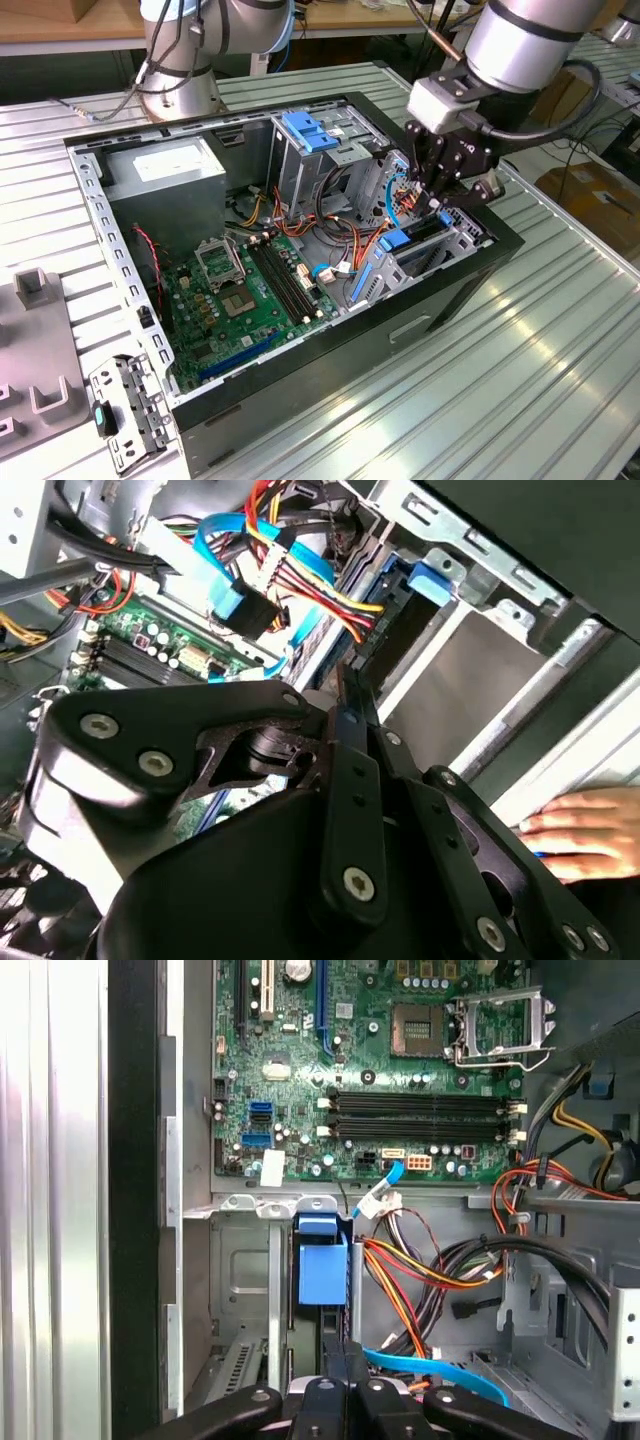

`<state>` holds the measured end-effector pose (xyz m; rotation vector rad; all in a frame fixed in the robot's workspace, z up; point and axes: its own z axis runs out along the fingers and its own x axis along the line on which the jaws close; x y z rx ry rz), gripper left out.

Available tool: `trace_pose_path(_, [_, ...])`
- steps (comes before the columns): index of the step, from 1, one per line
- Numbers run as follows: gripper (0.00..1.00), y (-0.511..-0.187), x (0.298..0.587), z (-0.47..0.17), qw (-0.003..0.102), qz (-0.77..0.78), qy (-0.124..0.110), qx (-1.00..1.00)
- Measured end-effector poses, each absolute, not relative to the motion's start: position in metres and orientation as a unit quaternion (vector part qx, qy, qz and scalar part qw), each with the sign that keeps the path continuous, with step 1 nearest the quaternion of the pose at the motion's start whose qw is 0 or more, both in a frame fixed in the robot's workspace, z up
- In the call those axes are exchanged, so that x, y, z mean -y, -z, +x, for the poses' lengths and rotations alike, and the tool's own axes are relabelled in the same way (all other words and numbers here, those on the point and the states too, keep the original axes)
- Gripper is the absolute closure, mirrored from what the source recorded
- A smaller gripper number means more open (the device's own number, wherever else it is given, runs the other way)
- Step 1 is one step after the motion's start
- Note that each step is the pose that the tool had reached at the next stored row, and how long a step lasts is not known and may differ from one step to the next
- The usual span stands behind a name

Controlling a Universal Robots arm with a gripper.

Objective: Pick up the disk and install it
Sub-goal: 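Insert the second disk wire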

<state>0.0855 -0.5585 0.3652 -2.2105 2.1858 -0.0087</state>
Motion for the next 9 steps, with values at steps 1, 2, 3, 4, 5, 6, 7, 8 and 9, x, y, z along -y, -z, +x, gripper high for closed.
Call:
trace_pose_path(1, [0.89,-0.372,0.558,0.086,0.016,-0.711,0.003,-0.703])
trace_pose_path(2, [0.89,-0.376,0.558,0.086,0.016,-0.711,0.003,-0.703])
trace_pose_path(3, [0.89,-0.380,0.558,0.086,0.016,-0.711,0.003,-0.703])
trace_pose_path(4, [0.89,-0.383,0.557,0.086,0.016,-0.711,0.003,-0.703])
trace_pose_path(5, [0.89,-0.385,0.556,0.086,0.016,-0.711,0.003,-0.703])
trace_pose_path(6, [0.89,-0.386,0.555,0.087,0.015,-0.711,0.004,-0.703])
trace_pose_path(7, [0.89,-0.387,0.554,0.088,0.015,-0.711,0.004,-0.703])
trace_pose_path(8, [0.89,-0.389,0.553,0.089,0.014,-0.711,0.004,-0.703])
trace_pose_path(9, [0.89,-0.390,0.551,0.090,0.012,-0.711,0.005,-0.703])
